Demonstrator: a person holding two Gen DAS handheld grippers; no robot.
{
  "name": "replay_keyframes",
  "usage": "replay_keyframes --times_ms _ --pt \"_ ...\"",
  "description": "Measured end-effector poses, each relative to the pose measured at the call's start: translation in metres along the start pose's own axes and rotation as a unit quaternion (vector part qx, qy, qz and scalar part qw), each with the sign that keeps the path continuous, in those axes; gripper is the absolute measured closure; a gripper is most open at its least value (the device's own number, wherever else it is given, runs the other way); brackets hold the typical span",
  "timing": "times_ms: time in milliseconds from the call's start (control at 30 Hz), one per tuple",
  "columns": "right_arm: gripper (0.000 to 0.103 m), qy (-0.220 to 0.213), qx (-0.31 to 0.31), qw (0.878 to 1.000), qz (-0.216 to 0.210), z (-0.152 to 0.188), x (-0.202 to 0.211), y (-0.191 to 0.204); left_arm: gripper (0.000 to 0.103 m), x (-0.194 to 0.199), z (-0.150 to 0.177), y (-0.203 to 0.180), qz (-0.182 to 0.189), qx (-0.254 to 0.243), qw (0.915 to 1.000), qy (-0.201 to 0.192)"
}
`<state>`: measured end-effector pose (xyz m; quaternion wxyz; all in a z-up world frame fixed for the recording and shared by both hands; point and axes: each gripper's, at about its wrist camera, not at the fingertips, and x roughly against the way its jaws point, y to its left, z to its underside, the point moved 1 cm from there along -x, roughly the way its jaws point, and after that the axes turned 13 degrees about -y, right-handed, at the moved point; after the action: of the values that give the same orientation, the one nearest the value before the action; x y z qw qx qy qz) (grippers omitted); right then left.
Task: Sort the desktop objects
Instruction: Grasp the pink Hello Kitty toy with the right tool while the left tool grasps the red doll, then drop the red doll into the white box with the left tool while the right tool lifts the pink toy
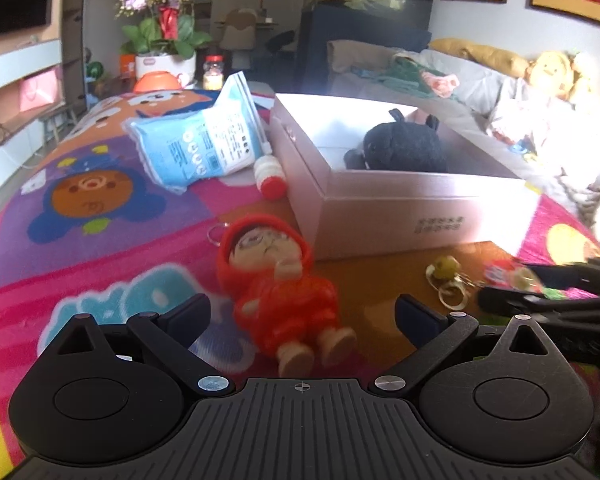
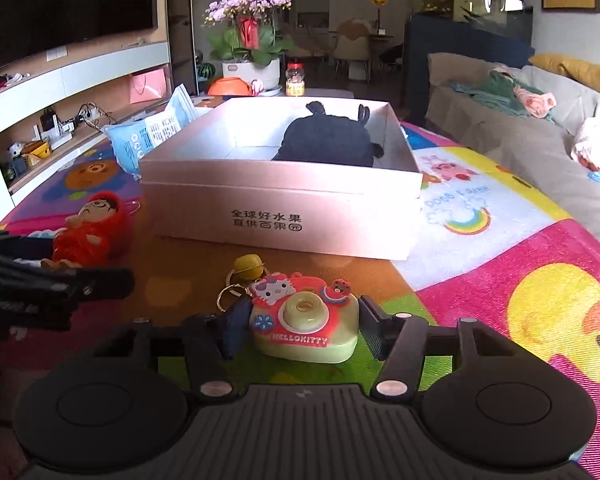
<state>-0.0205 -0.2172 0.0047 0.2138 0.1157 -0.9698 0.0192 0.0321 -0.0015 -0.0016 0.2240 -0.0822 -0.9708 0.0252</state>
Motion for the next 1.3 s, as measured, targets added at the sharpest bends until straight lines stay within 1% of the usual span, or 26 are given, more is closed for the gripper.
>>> replay_keyframes --times_ms 33,100,133,167,233,267,333,400,467,533,600,667,733,800,867,933,967,1000,1033,1067,1100,1167,1233,1300 --pt "0.046 -0.002 0.001 1.0 -0.002 -0.001 0.003 -0.001 0.003 -0.003 -0.001 -0.001 -0.006 -0.003 1.0 0.003" --pt "0.046 -0.002 -0.001 1.0 -0.009 -0.003 0.009 -0.002 0.022 -0.009 -0.002 -0.001 -0.013 0.0 0.9998 0.013" --pt "0.046 -0.001 -0.002 1.0 -0.014 -0.005 0.013 -0.003 0.027 -0.009 -0.003 0.0 -0.022 -0.003 0.9997 0.011" --pt "0.046 0.0 -0.002 1.0 -0.02 -0.006 0.017 -0.004 0.038 -0.007 -0.003 0.001 -0.025 -0.004 0.9996 0.011" --pt "0.046 0.005 0.001 1.0 -0.029 -0.008 0.026 -0.007 0.042 0.0 -0.003 0.004 -0.021 -0.005 0.9997 0.014" --pt "0.046 0.008 0.001 0.999 -0.034 -0.009 0.031 -0.009 0.047 0.005 -0.002 0.005 -0.021 -0.007 0.9996 0.014" --pt "0.046 0.009 0.0 0.999 -0.039 -0.012 0.041 -0.013 0.046 0.018 0.0 0.005 -0.026 -0.02 0.9994 0.009" --pt "0.046 -0.011 0.001 0.999 -0.038 -0.021 0.056 -0.017 0.047 0.034 -0.007 0.002 -0.024 -0.033 0.9991 -0.008" --pt "0.046 -0.049 0.002 0.998 -0.033 -0.04 0.074 -0.023 0.046 0.054 -0.023 -0.004 -0.017 -0.048 0.9977 -0.045" --pt "0.046 -0.095 -0.007 0.995 -0.032 -0.062 0.095 -0.03 0.047 0.071 -0.043 -0.013 -0.011 -0.068 0.9935 -0.091" --pt "0.046 -0.139 -0.016 0.99 -0.031 -0.083 0.116 -0.036 0.046 0.078 -0.059 -0.022 0.0 -0.083 0.9891 -0.121" --pt "0.046 -0.172 -0.017 0.984 -0.029 -0.098 0.131 -0.04 0.046 0.074 -0.072 -0.032 0.011 -0.096 0.9855 -0.139" --pt "0.046 -0.193 -0.012 0.981 -0.025 -0.105 0.141 -0.041 0.046 0.06 -0.08 -0.043 0.016 -0.115 0.9818 -0.15" --pt "0.046 -0.2 -0.004 0.98 -0.02 -0.109 0.142 -0.043 0.046 0.041 -0.09 -0.052 0.02 -0.124 0.9793 -0.159" --pt "0.046 -0.193 -0.002 0.981 -0.018 -0.111 0.137 -0.045 0.046 0.018 -0.103 -0.058 0.027 -0.121 0.9778 -0.169" --pt "0.046 -0.181 -0.004 0.983 -0.013 -0.112 0.127 -0.046 0.039 -0.006 -0.11 -0.062 0.039 -0.119 0.9807 -0.149" --pt "0.046 -0.177 -0.005 0.984 -0.009 -0.113 0.123 -0.046 0.032 -0.013 -0.11 -0.06 0.042 -0.107 0.9843 -0.134" --pt "0.046 -0.174 -0.004 0.985 -0.006 -0.114 0.121 -0.047 0.022 -0.013 -0.108 -0.056 0.05 -0.093 0.9865 -0.125" --pt "0.046 -0.174 -0.005 0.985 -0.003 -0.115 0.119 -0.049 0.016 -0.009 -0.102 -0.051 0.065 -0.083 0.9871 -0.121" --pt "0.046 -0.175 -0.005 0.984 -0.002 -0.116 0.117 -0.05 0.01 -0.004 -0.095 -0.045 0.071 -0.077 0.9876 -0.117" --pt "0.046 -0.176 -0.006 0.984 -0.001 -0.117 0.114 -0.051 0.009 0.001 -0.088 -0.039 0.07 -0.073 0.9887 -0.111" --pt "0.046 -0.173 -0.01 0.985 0.0 -0.121 0.104 -0.054 0.008 0.012 -0.07 -0.028 0.07 -0.061 0.9917 -0.088" --pt "0.046 -0.162 -0.018 0.987 -0.003 -0.128 0.087 -0.057 0.008 0.02 -0.053 -0.018 0.074 -0.047 0.9939 -0.067" --pt "0.046 -0.148 -0.034 0.988 -0.013 -0.134 0.065 -0.06 0.007 0.025 -0.039 -0.009 0.069 -0.038 0.9957 -0.048"
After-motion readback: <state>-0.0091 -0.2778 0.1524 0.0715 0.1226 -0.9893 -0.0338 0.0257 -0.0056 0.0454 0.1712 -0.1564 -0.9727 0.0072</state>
